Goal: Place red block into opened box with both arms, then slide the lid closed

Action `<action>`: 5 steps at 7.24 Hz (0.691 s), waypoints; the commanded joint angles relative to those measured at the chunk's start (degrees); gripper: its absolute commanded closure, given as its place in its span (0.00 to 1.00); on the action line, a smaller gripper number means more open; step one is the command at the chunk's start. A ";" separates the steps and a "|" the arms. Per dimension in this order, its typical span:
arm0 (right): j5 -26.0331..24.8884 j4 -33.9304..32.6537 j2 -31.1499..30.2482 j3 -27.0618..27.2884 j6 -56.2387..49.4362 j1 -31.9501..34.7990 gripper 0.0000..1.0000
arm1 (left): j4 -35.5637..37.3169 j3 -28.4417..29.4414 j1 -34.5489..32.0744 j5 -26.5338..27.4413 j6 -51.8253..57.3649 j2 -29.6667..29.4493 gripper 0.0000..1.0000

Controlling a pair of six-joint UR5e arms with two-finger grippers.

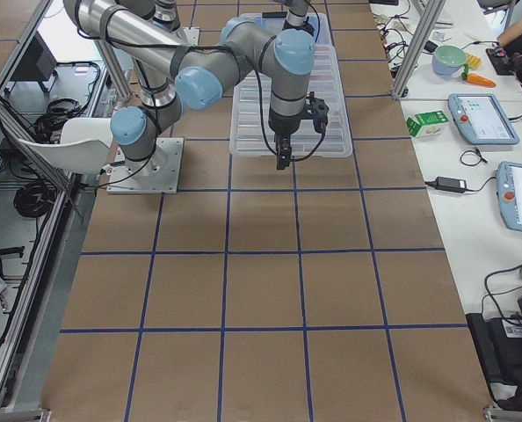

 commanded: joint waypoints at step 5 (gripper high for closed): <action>0.54 -10.13 5.99 6.62 3.54 1.78 0.00 | -4.72 5.16 0.53 0.99 0.09 4.98 0.00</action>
